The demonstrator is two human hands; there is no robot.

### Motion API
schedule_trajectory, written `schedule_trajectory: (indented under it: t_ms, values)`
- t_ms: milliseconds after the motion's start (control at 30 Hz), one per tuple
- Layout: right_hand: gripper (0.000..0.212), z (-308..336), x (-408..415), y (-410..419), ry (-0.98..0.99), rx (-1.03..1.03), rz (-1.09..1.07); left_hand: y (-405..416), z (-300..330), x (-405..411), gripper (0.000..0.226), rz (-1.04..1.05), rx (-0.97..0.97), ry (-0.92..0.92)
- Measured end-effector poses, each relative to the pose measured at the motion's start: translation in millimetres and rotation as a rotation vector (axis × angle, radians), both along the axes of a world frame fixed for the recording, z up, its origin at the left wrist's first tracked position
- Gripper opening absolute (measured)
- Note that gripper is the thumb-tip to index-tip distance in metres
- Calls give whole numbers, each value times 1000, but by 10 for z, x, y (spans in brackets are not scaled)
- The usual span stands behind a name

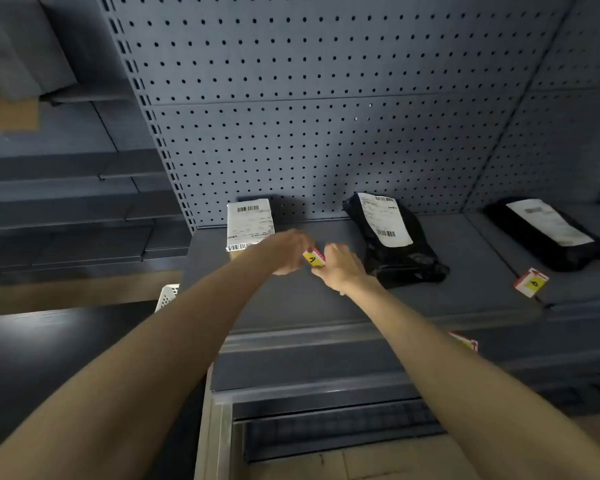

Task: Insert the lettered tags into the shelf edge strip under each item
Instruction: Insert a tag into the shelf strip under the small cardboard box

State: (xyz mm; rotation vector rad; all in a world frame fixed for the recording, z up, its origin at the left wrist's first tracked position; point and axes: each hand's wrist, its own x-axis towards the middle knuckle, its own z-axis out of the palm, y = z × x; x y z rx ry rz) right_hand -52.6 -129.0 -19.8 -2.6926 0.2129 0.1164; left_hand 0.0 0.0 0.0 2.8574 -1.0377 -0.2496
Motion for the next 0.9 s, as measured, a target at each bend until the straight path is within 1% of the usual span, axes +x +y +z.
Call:
schedule_trajectory:
  t_ms: [33, 167, 267, 433, 500, 567, 633, 700, 800, 900]
  values:
    - [36, -24, 41, 3, 29, 6, -13, -38, -17, 44, 35, -2, 43, -4]
    - [43, -160, 204, -57, 55, 8, -46, -131, -144, 183, 28, -38, 91, -38]
    - [47, -239, 294, -89, 47, 17, -58, -180, -216, 217, 30, -58, 100, -61]
    - [40, -285, 392, -127, 41, 114, -96, -205, -317, 233, 35, -74, 122, -109]
    - [31, -292, 375, -151, 22, 173, -98, -180, -316, 209, 38, -85, 112, -165]
    - [19, -288, 320, -165, -19, 232, -84, -136, -286, 162, 33, -87, 83, -257]
    - [12, -248, 214, -175, -79, 264, -40, -58, -241, 80, 20, -81, 34, -302]
    - [10, -187, 77, -189, -136, 301, 26, 63, -193, -53, 15, -31, -71, -244]
    - [9, -73, -179, -170, -179, 396, 117, 324, -140, -322, 17, 59, -200, -157]
    - [9, 18, -459, -28, -189, 459, 178, 641, -134, -631, 14, 141, -319, -103]
